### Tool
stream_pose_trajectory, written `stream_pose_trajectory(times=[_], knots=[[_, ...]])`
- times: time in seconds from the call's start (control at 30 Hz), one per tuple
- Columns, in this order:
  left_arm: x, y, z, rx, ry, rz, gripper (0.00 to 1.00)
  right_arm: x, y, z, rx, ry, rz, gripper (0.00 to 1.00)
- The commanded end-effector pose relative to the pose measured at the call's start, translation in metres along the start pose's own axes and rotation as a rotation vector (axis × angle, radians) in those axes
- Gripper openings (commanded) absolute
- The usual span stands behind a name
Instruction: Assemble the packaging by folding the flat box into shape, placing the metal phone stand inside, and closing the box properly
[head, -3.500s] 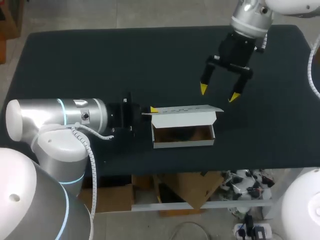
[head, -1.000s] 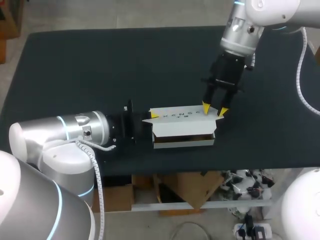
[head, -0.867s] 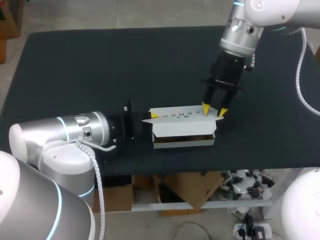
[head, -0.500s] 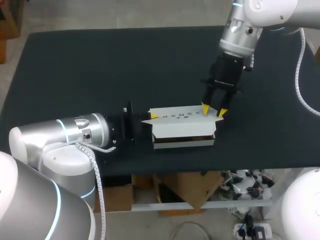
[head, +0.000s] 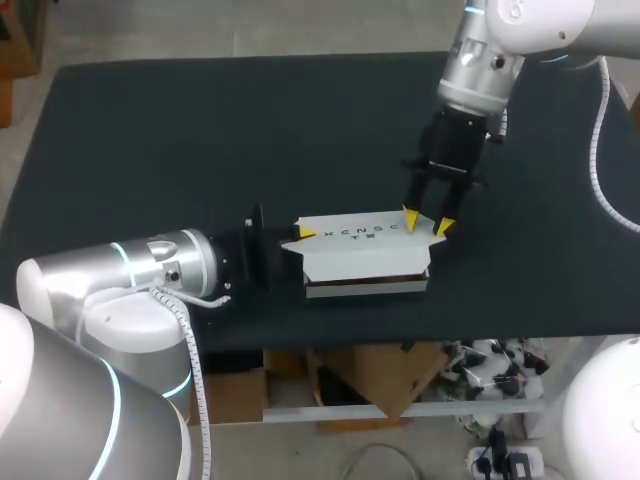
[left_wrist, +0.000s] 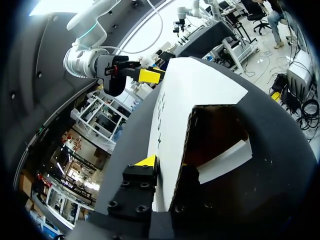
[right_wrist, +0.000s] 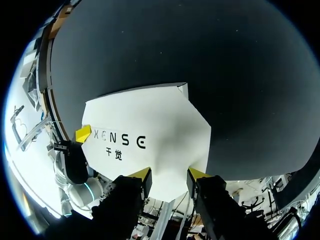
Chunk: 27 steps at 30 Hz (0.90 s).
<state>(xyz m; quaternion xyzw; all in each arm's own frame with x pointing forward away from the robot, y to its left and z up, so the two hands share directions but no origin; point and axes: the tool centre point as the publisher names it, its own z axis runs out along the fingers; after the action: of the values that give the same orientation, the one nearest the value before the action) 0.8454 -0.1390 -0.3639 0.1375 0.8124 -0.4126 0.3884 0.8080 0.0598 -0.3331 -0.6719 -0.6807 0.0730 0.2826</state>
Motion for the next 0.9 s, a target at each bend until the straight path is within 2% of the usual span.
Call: stream_pose_trajectory(times=[0.03,0.13,0.53,0.8,0.9], knots=[[0.0055,0.0027,-0.0012,0.002,-0.015,0.001,0.14,0.0004,0.0008,0.0005,0.003,-0.001,0.001,0.47],[0.0048,0.0020,-0.0022,0.003,-0.017,0.001,0.17,-0.0002,0.0009,0.0009,0.002,0.000,0.002,0.47],[0.0009,-0.0041,-0.0028,0.012,-0.024,0.011,0.18,-0.0008,0.0006,0.0015,0.002,0.003,0.003,0.47],[-0.0001,-0.0051,-0.0060,0.010,-0.028,0.019,0.25,-0.0013,0.0004,0.0020,0.002,0.004,0.004,0.47],[0.0005,-0.0049,-0.0076,0.007,-0.029,0.023,0.24,-0.0015,0.0007,0.0020,0.002,0.004,0.004,0.47]])
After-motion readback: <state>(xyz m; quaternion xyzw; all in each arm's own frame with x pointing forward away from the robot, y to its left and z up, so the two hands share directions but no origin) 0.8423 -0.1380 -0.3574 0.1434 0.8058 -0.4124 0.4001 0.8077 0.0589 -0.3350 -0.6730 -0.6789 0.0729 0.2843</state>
